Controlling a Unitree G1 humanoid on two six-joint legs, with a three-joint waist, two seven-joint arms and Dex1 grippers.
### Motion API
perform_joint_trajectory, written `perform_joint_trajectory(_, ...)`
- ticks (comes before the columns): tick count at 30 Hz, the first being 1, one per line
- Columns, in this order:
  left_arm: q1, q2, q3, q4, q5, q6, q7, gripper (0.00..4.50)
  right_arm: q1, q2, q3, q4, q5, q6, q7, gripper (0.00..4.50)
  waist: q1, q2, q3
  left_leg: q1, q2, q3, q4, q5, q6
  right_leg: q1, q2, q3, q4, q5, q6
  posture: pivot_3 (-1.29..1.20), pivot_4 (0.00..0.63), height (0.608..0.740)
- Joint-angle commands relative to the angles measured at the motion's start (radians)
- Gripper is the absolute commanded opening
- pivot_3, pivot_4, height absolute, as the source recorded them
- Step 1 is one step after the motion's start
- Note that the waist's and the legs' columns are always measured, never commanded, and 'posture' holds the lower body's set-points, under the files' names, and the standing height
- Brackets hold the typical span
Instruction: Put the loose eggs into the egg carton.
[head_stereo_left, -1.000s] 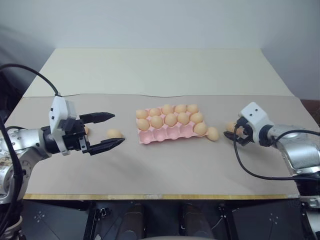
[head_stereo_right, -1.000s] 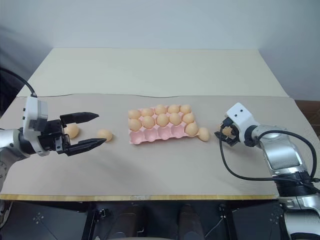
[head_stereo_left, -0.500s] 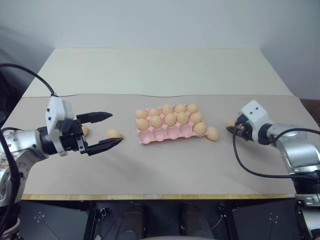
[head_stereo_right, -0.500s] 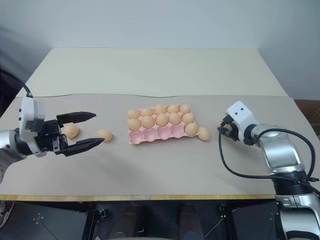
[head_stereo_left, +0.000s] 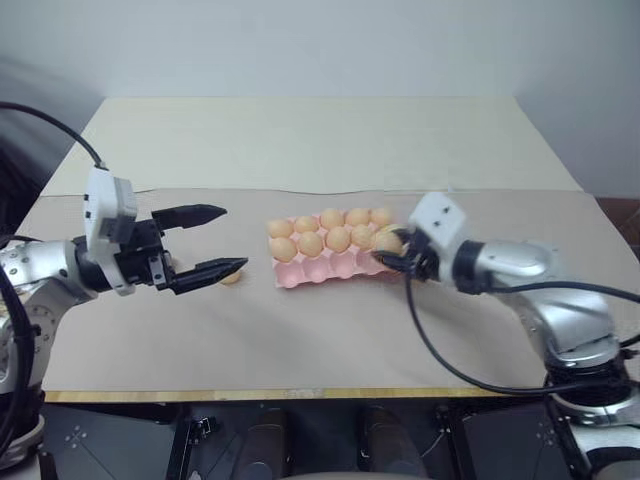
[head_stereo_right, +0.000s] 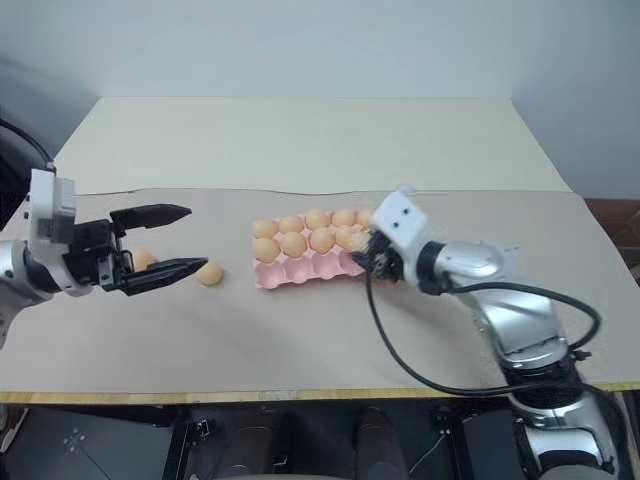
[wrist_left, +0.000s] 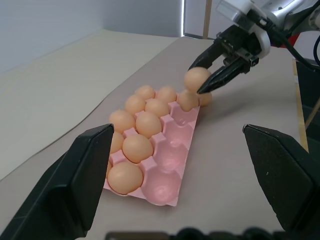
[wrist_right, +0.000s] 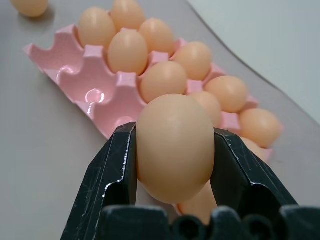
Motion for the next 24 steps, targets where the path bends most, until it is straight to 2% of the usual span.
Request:
perform_joint_trajectory(1, -0.015, 0.003, 0.009, -0.014, -0.011, -0.008, 0.001, 4.5, -0.034, 0.026, 0.035, 0.056, -0.058, -0.036, -0.047, 1.93, 0.0, 0.0, 0.0, 0.0, 0.0, 0.0, 0.0, 0.0, 0.0, 0.0, 0.0, 0.0, 0.0, 0.0, 0.0, 0.0, 0.15, 0.74)
perform_joint_trajectory(3, -0.009, 0.004, 0.013, -0.021, -0.013, -0.005, 0.004, 4.5, -0.047, 0.039, 0.047, 0.08, -0.074, -0.038, -0.058, 1.93, 0.0, 0.0, 0.0, 0.0, 0.0, 0.0, 0.0, 0.0, 0.0, 0.0, 0.0, 0.0, 0.0, 0.0, 0.0, 0.0, 0.15, 0.74)
perform_joint_trajectory(7, 0.006, 0.008, 0.026, -0.036, -0.022, 0.002, 0.01, 4.5, -0.059, 0.046, 0.027, 0.07, -0.073, -0.023, -0.059, 3.23, -0.002, 0.0, 0.0, 0.0, 0.0, 0.0, 0.0, 0.0, 0.0, -0.001, 0.0, 0.0, 0.0, 0.0, 0.0, 0.0, 0.15, 0.74)
perform_joint_trajectory(10, 0.022, 0.009, 0.039, -0.048, -0.028, 0.009, 0.017, 4.5, -0.078, 0.044, -0.054, -0.001, -0.022, 0.03, -0.054, 4.26, -0.004, 0.0, 0.0, -0.001, 0.0, 0.0, 0.0, 0.0, 0.0, -0.001, 0.0, 0.0, 0.0, 0.0, 0.0, 0.0, 0.15, 0.74)
perform_joint_trajectory(11, 0.028, 0.009, 0.044, -0.049, -0.03, 0.011, 0.022, 4.5, -0.082, 0.034, -0.087, -0.035, 0.003, 0.052, -0.044, 4.43, -0.004, 0.0, 0.0, -0.001, 0.0, 0.0, 0.0, 0.0, 0.0, -0.001, 0.0, 0.0, 0.0, 0.0, 0.0, 0.0, 0.15, 0.74)
perform_joint_trajectory(15, 0.054, 0.002, 0.064, -0.061, -0.041, 0.024, 0.049, 4.5, -0.066, -0.011, -0.21, -0.142, 0.088, 0.111, -0.012, 4.43, -0.003, 0.0, 0.0, -0.001, 0.0, -0.001, 0.0, 0.0, 0.0, -0.001, 0.0, 0.0, 0.0, 0.0, 0.0, 0.0, 0.15, 0.74)
perform_joint_trajectory(18, 0.11, 0.002, 0.091, -0.052, -0.031, 0.026, 0.057, 4.5, 0.037, -0.097, -0.393, -0.195, 0.165, 0.072, 0.075, 4.43, 0.005, 0.0, 0.0, -0.001, 0.0, -0.001, -0.001, 0.0, 0.0, -0.001, 0.0, -0.001, -0.001, 0.0, 0.0, 0.0, 0.15, 0.74)
perform_joint_trajectory(24, 0.158, -0.001, 0.139, -0.01, -0.018, -0.002, 0.07, 4.5, 0.387, -0.249, -0.728, -0.127, 0.228, -0.155, 0.358, 4.43, 0.018, -0.001, 0.0, 0.0, 0.0, 0.0, -0.001, -0.001, 0.001, 0.001, -0.001, -0.001, -0.003, -0.001, 0.002, 0.0, 0.15, 0.74)
